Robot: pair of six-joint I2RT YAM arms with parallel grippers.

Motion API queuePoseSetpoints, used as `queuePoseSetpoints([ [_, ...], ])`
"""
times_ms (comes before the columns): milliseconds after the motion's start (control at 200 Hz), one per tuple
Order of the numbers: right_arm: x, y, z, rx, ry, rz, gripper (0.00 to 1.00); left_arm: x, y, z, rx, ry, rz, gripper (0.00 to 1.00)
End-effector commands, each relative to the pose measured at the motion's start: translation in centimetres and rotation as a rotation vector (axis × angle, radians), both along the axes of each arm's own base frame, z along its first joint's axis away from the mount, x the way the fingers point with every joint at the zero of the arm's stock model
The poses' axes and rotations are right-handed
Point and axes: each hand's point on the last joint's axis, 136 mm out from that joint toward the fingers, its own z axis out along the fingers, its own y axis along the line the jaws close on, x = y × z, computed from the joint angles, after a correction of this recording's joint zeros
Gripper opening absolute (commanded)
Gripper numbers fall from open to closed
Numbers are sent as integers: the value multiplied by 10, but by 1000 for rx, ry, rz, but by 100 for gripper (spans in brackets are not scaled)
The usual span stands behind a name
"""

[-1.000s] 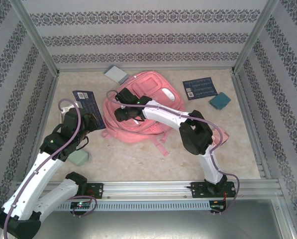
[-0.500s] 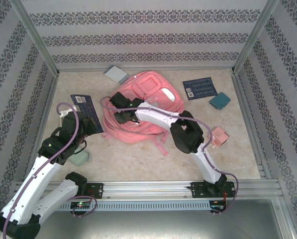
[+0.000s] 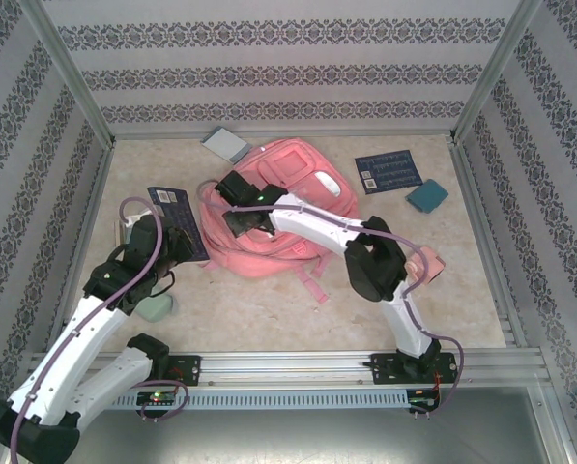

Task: Pack the student bag
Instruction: Open the student bag at the center of the table, then place the book in the student bag.

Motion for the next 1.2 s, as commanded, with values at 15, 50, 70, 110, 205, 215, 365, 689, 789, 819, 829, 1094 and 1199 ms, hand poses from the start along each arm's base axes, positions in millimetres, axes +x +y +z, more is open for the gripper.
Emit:
queuePoseSetpoints([
  [15, 23, -37, 75, 108, -84, -112, 0, 16, -1, 13, -57, -69, 40, 0],
  [50, 26, -45, 82, 123, -83, -129, 0, 17, 0, 13, -59, -68, 50, 0],
  [70, 27, -49, 86, 132, -83, -139, 0, 18, 0, 13, -59, -69, 54, 0],
  [110, 30, -56, 93, 155, -82, -156, 0, 20, 1, 12, -60, -71, 64, 0],
  [205, 37, -73, 110, 209, -84, -195, 0, 26, 2, 6, -61, -48, 76, 0],
  [215, 37, -74, 111, 213, -84, -198, 0, 27, 1, 6, -64, -47, 75, 0],
  [365, 40, -84, 133, 281, -84, -214, 0, 50, -26, 3, -167, -89, -6, 0],
  [689, 44, -75, 172, 468, -22, -226, 0, 96, -80, 8, -483, -219, -109, 0],
  [789, 45, -71, 180, 512, -5, -226, 0, 109, -91, 10, -539, -253, -127, 0],
  [819, 45, -71, 181, 524, 0, -229, 0, 113, -94, 10, -552, -261, -132, 0],
  [829, 46, -71, 182, 528, 2, -231, 0, 115, -95, 9, -555, -262, -132, 0],
  [1094, 48, -66, 196, 605, 32, -241, 0, 152, -130, -4, -634, -277, -144, 0],
  [1199, 47, -66, 199, 617, 38, -242, 0, 166, -143, -10, -676, -272, -146, 0],
])
